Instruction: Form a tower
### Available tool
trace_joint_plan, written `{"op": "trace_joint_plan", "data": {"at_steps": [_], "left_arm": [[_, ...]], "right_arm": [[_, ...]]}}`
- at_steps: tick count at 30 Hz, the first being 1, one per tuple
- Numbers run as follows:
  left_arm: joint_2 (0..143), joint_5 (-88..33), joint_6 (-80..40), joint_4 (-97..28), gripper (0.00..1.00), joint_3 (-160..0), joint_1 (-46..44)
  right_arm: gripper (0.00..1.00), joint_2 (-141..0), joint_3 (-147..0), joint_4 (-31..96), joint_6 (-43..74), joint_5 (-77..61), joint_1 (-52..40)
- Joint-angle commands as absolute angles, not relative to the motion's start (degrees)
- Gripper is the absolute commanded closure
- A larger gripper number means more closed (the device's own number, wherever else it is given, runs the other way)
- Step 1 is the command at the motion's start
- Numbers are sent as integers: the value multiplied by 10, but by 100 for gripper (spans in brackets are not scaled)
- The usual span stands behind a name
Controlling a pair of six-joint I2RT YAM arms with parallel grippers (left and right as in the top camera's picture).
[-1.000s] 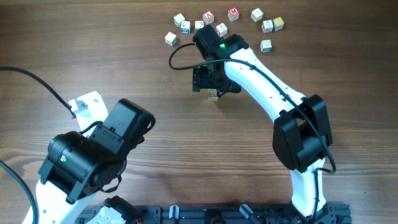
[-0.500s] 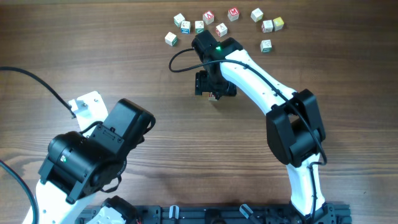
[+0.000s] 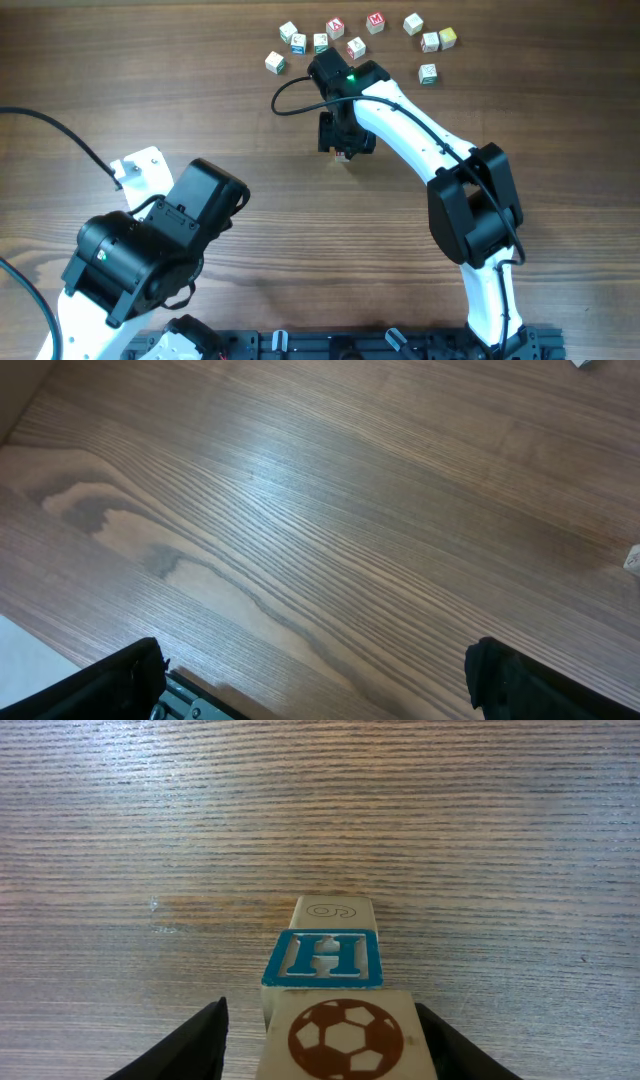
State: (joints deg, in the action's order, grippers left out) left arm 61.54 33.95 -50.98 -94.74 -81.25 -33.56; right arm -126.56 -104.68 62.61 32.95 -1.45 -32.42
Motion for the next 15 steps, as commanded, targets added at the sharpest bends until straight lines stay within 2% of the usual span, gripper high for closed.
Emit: {"op": "trace_joint_plan", "data": {"at_steps": [1, 15], "left_arm": [[615, 339, -519, -947, 0, -812, -332], [615, 339, -519, -948, 0, -812, -332]], "right_arm": [[46, -1281, -1045, 626, 330, -20, -322], [56, -1281, -1045, 628, 330, -20, -322]]}}
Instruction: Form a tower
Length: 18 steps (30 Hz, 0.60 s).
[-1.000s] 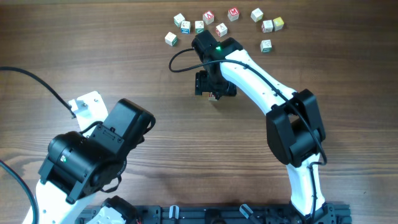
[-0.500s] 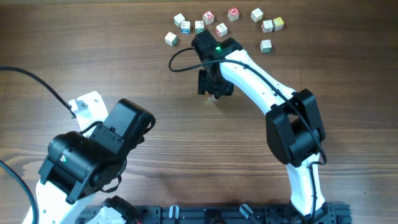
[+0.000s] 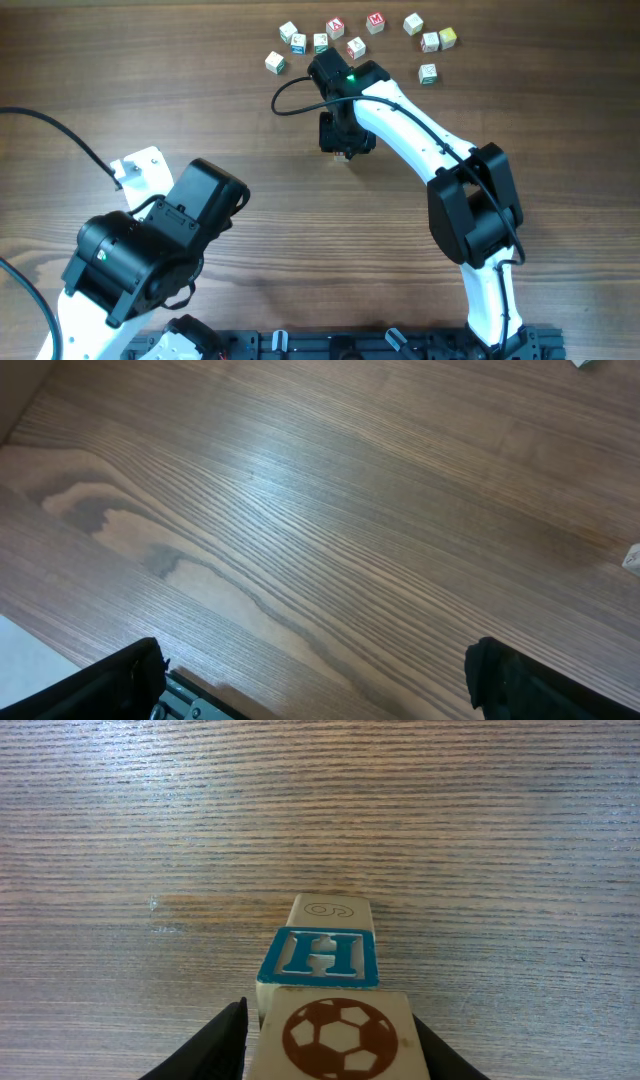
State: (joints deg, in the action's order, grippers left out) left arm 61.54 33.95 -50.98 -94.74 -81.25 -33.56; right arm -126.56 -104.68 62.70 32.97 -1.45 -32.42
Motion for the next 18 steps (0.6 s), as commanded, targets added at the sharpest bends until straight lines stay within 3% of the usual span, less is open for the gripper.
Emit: {"op": "trace_joint_plan", "data": {"at_steps": [1, 18], "left_arm": [[615, 339, -519, -948, 0, -812, -332], [615, 339, -519, -947, 0, -812, -332]], "right_arm": [[56, -1281, -1045, 629, 330, -20, -322], [64, -1281, -1045, 630, 330, -19, -322]]}}
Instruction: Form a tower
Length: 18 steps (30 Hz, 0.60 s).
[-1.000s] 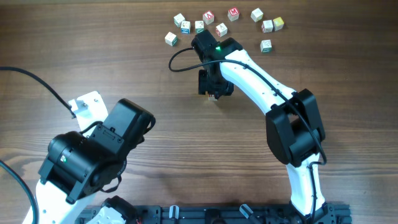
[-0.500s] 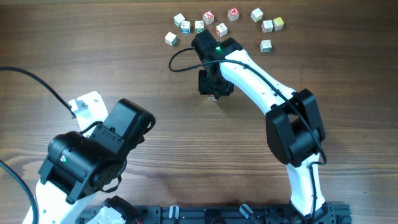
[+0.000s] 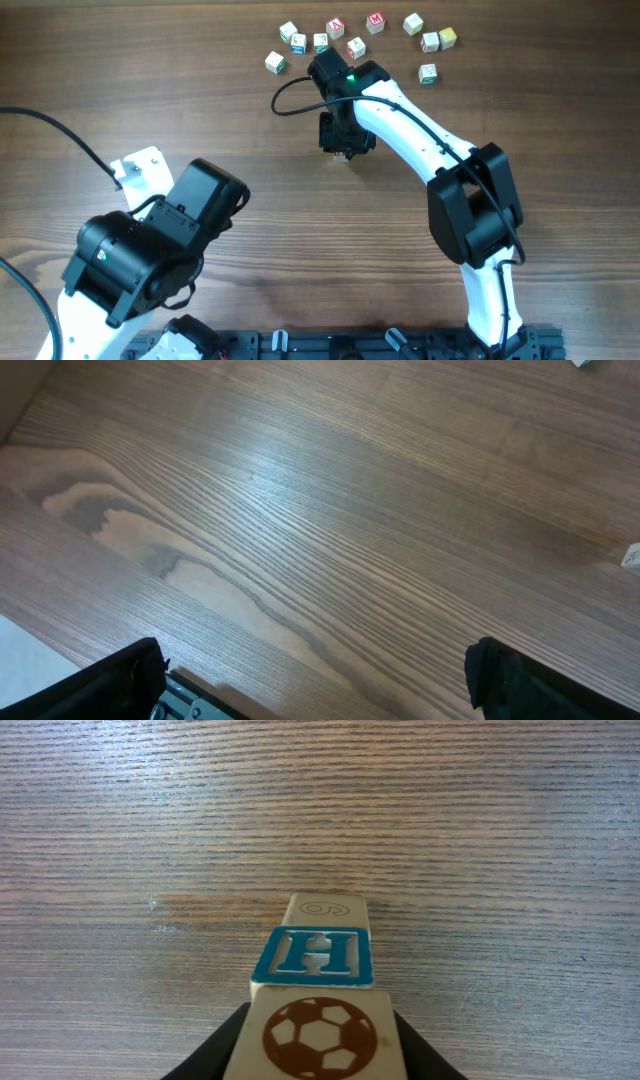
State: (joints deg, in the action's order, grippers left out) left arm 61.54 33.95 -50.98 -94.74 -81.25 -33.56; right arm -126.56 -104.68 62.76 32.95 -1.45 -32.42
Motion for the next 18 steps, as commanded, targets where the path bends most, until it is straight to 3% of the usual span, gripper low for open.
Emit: {"op": "trace_joint_plan", "data": {"at_steps": [1, 11, 18], "left_arm": [[615, 339, -519, -947, 0, -812, -332], [615, 339, -519, -948, 0, -812, -332], [615, 339, -519, -947, 0, -812, -332]], "right_arm": [[65, -1281, -1045, 630, 330, -19, -322], [65, -1281, -1045, 630, 330, -19, -322], [30, -1281, -1045, 630, 330, -19, -322]]}}
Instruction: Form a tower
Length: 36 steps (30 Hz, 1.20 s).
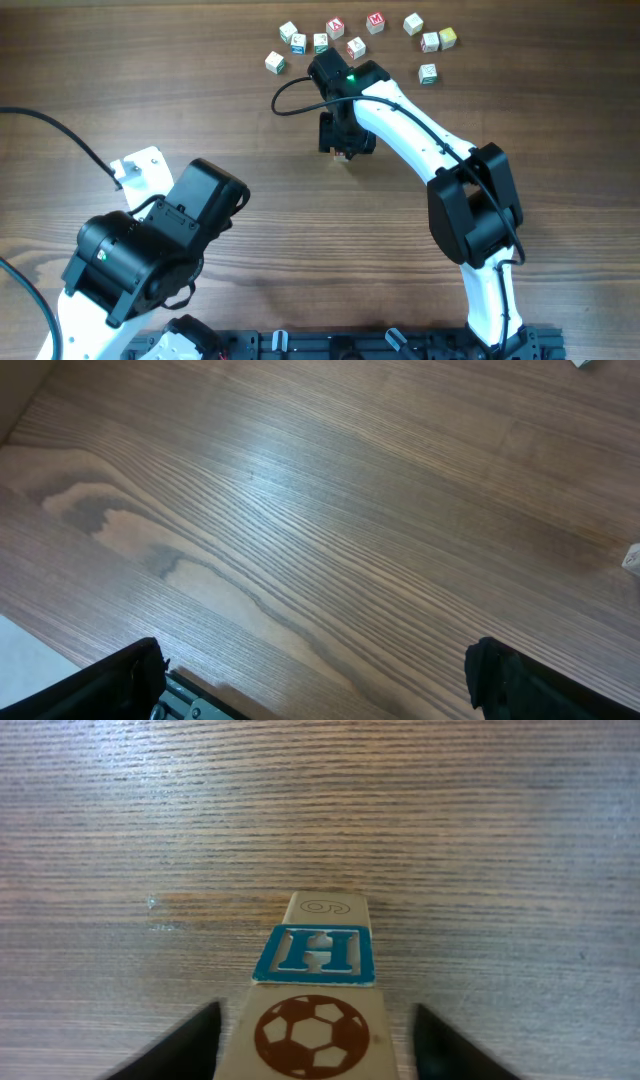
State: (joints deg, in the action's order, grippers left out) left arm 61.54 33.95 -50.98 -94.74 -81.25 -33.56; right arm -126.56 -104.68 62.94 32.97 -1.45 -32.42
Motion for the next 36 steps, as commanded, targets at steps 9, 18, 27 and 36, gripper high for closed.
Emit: {"op": "trace_joint_plan", "data": {"at_steps": [9, 18, 27, 36], "left_arm": [[615, 339, -519, -947, 0, -812, -332], [615, 339, -519, -948, 0, -812, -332], [615, 339, -519, -948, 0, -812, -332], [615, 339, -519, -947, 0, -812, -332]], "right_arm": [[0, -1235, -1074, 644, 329, -10, -322], [0, -943, -1083, 704, 315, 81, -322], [0, -809, -1083, 744, 307, 84, -322], [0, -795, -1083, 739, 215, 200, -321]]}}
